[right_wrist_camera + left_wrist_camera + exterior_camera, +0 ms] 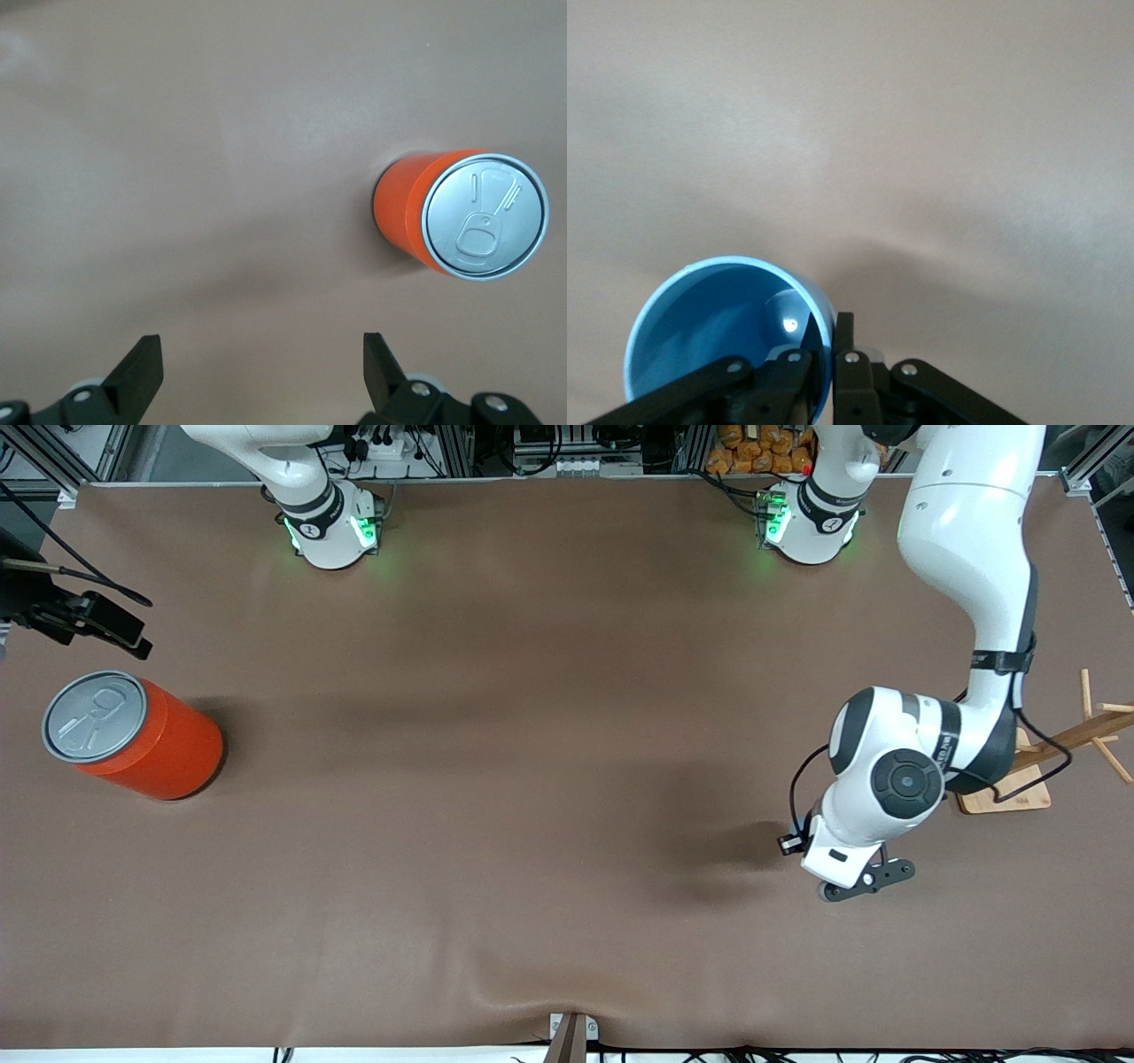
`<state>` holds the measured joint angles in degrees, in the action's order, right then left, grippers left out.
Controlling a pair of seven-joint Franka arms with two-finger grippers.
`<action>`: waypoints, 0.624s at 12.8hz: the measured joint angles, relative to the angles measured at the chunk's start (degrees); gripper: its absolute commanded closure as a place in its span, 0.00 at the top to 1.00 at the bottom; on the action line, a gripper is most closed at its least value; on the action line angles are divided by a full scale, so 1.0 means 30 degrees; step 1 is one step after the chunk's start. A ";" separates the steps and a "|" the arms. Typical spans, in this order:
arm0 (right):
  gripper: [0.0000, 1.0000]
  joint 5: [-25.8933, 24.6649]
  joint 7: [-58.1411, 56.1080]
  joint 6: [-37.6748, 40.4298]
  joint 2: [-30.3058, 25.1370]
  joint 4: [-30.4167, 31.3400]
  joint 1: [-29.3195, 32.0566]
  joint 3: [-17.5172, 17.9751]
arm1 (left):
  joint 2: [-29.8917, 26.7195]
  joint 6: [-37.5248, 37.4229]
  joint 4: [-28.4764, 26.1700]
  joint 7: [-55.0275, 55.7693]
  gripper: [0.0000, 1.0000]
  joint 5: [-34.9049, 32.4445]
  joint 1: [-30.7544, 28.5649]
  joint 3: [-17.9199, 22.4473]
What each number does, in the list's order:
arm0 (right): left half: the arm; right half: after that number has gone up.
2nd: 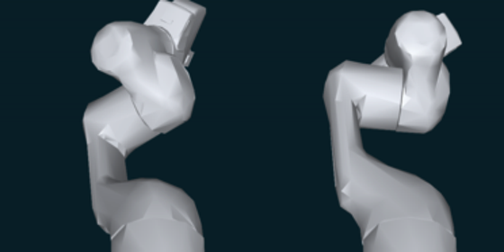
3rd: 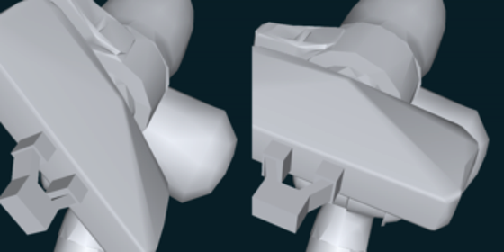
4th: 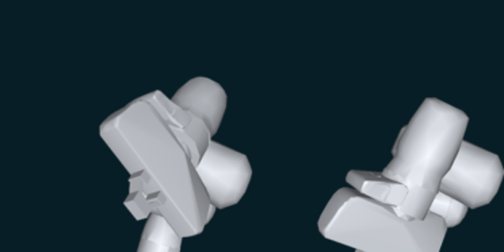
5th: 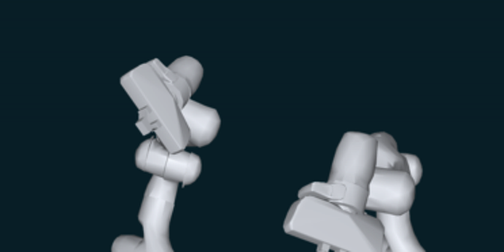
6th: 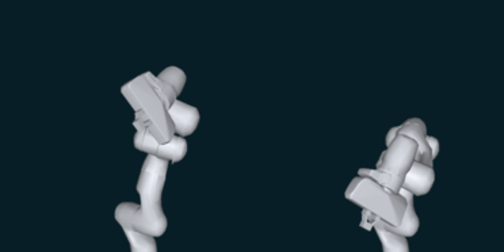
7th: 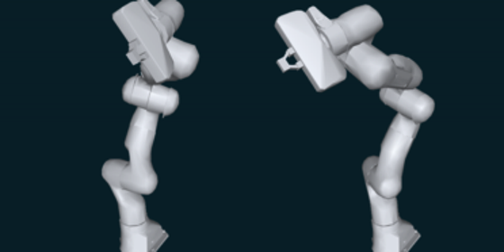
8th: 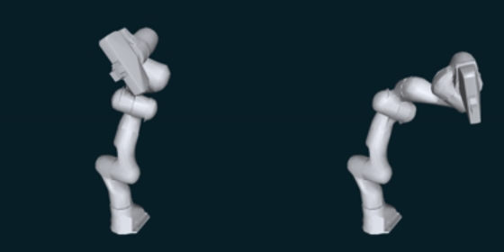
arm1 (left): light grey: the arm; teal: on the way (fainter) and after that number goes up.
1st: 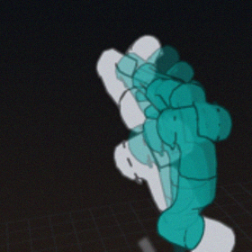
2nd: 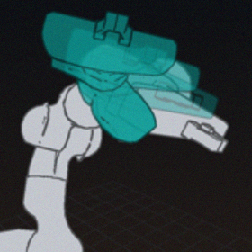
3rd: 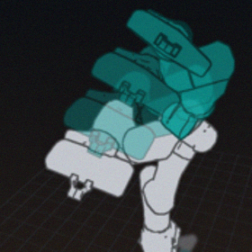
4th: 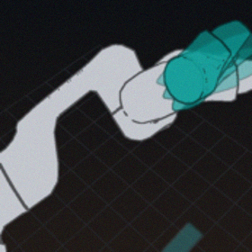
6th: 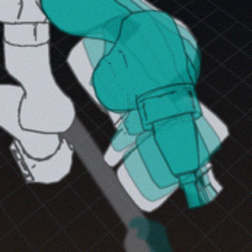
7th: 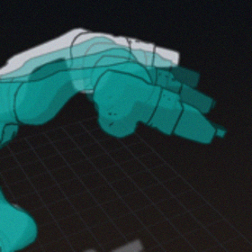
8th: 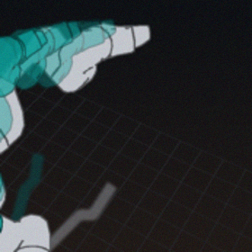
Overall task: Flip cup
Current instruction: 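Turn the cup upright and lower it with the left gripper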
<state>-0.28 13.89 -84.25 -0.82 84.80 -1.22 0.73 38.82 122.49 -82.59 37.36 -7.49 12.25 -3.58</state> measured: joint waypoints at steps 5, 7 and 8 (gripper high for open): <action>1.00 -0.0001 -0.0262 0.0278 0.0000 -0.0305 0.0059 -0.0085 | 0.1108 0.0932 -0.0234 0.1497 1.00 -0.0065 0.1128 -0.0012; 1.00 -0.0001 -0.0556 0.0377 0.0001 -0.0308 0.0074 -0.0086 | 0.1093 0.0942 -0.0204 0.1502 1.00 -0.0066 0.1040 0.0025; 1.00 -0.0001 -0.0614 0.0400 0.0001 -0.0308 0.0091 -0.0087 | 0.1052 0.0940 -0.0155 0.1500 1.00 -0.0066 0.1003 0.0028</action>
<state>-0.29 12.05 -83.05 -0.81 83.88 -0.95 0.47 41.98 125.31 -83.06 41.86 -7.68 15.26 -3.50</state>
